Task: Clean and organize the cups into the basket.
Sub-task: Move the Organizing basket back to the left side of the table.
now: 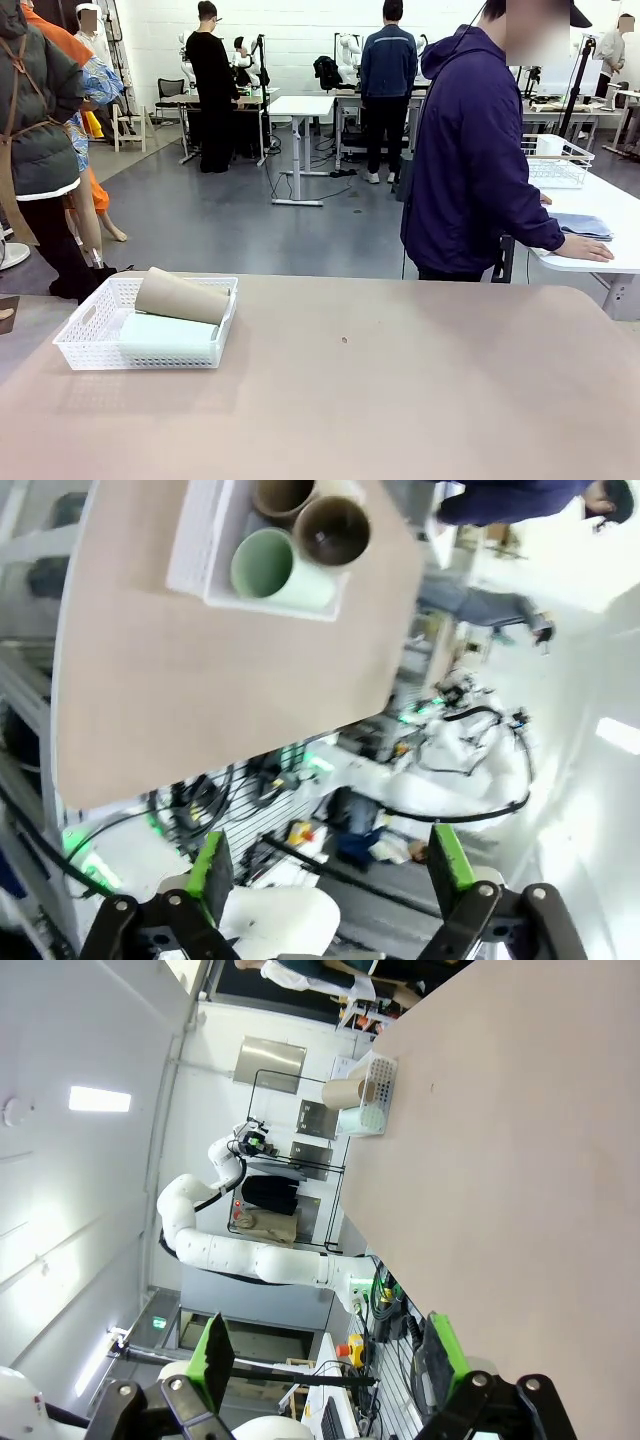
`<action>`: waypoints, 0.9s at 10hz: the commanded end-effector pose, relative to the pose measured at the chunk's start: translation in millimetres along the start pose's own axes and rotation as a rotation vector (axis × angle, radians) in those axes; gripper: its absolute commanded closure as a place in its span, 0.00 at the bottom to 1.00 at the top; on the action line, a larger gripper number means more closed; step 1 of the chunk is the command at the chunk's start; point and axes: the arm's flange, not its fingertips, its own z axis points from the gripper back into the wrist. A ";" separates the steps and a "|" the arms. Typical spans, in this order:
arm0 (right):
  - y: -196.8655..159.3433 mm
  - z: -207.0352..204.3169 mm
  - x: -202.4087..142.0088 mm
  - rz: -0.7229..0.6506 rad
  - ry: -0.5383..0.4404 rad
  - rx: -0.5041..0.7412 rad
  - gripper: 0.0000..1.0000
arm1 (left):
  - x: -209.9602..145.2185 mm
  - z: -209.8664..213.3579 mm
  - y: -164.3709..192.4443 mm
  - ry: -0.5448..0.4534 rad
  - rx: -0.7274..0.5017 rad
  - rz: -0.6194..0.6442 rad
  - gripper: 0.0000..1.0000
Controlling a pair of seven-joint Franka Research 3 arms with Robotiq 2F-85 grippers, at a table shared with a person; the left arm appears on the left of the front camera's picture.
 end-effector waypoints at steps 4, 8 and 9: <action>-0.1 0.4 -1.8 0.005 0.007 -0.004 0.00 | -11.5 33.3 -4.8 -0.085 -0.101 -0.122 0.00; -0.1 0.4 -1.8 0.005 0.007 -0.004 0.00 | -11.6 32.8 3.4 -0.059 -0.113 -0.095 0.00; -0.1 0.4 -1.8 0.005 0.007 -0.004 0.00 | -11.6 32.8 3.4 -0.059 -0.113 -0.095 0.00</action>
